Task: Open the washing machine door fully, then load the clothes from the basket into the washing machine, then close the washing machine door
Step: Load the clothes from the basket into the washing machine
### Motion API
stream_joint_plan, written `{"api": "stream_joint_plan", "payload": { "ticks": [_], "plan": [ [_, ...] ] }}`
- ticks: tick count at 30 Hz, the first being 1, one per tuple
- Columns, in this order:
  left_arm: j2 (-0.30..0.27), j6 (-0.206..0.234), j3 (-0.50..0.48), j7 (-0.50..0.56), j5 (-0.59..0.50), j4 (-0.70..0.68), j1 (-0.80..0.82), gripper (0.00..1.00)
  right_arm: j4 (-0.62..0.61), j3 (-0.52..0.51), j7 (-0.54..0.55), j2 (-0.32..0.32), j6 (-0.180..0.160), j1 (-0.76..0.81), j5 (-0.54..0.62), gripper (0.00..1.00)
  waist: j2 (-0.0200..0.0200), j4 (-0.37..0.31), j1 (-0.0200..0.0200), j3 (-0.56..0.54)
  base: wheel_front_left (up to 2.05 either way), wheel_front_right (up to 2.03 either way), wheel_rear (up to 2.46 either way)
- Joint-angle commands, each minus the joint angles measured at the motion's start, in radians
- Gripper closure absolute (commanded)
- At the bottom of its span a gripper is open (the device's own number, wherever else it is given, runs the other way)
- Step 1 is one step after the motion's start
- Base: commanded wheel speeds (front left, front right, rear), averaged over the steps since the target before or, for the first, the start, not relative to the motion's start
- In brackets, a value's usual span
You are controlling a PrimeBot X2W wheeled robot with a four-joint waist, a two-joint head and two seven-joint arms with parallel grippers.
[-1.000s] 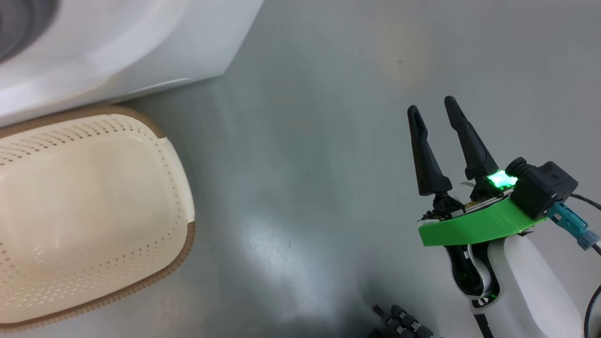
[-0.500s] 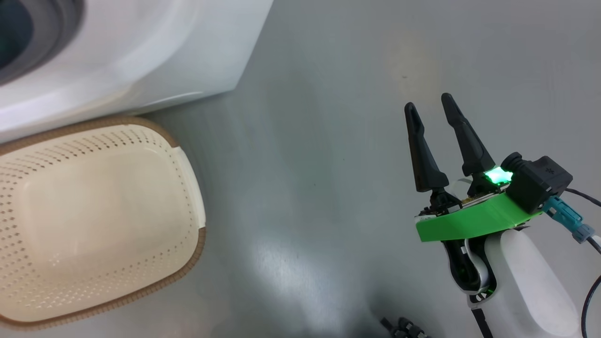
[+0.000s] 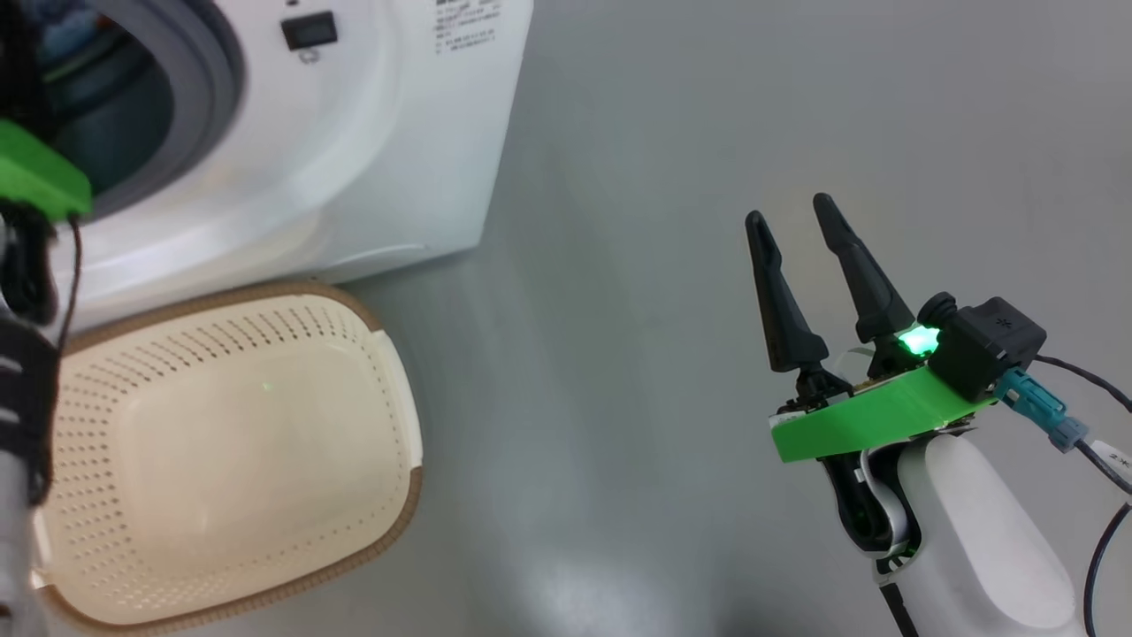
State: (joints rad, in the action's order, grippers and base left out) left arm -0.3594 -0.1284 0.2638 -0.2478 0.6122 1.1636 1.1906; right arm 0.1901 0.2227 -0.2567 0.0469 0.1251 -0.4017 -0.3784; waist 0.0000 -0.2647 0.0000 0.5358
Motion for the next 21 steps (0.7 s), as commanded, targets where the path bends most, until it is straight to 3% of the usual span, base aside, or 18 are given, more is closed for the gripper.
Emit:
{"api": "stream_joint_plan", "payload": {
  "ticks": [1, 8, 21],
  "plan": [
    [-0.048, -0.002, -0.004, -0.009, 0.012, -0.036, -0.028, 0.0, -0.014, 0.021, -0.005, 0.003, 0.006, 0.011, 0.003, 0.0, 0.0, 0.02, 0.0, -0.063, 0.0, 0.0, 0.0],
    [-0.06, -0.002, 0.015, -0.013, 0.056, -0.153, -0.172, 0.0, 0.023, 0.024, -0.005, 0.003, 0.006, 0.017, 0.009, 0.0, 0.0, 0.051, 0.0, -0.15, 0.0, 0.0, 0.0],
    [-0.015, -0.002, -0.105, -0.014, -0.012, -0.419, -0.506, 0.0, 0.078, 0.026, -0.005, 0.008, 0.006, 0.044, 0.004, 0.0, 0.0, 0.105, 0.0, -0.308, 0.0, 0.0, 0.0]
  ]
}}
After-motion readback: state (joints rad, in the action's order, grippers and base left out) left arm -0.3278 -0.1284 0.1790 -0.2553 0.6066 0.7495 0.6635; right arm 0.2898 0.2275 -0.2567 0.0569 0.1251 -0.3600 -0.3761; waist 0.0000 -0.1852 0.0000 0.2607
